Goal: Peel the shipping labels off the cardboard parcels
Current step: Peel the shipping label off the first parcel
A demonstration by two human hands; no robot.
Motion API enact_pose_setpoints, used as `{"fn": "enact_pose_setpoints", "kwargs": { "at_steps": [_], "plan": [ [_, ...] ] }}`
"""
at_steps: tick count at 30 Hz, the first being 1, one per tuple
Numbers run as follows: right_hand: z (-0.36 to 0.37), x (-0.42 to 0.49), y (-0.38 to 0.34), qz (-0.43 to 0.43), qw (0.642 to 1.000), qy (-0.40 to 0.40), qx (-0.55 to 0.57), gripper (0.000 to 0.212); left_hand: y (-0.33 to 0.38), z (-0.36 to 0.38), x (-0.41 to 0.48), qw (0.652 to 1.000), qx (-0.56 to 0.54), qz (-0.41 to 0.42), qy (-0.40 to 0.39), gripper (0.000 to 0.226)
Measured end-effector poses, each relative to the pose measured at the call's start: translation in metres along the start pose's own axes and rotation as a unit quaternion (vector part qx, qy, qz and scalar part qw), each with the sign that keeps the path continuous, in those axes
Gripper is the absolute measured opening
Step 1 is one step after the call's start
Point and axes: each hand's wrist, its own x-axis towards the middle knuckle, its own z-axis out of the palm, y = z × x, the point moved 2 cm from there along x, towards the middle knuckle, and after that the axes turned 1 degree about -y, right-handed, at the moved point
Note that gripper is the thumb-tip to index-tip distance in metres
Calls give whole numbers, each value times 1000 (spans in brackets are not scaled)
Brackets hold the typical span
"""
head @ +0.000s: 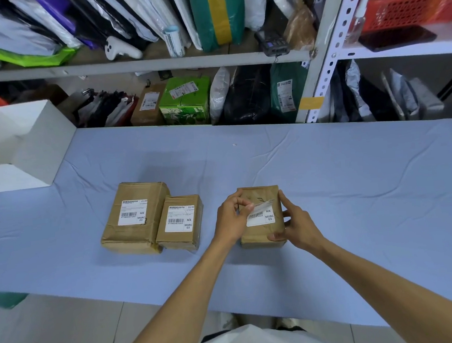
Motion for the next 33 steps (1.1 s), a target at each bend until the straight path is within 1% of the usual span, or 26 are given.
{"fn": "enact_pose_setpoints", "kwargs": {
  "at_steps": [11,33],
  "plan": [
    [-1,2,1,7,1000,4,-12,116,3,0,1,1000,5,-3,-8,17],
    [-4,6,3,18,999,-6,-28,116,1,2,5,1000,-4,-10,-10,18]
  ]
}}
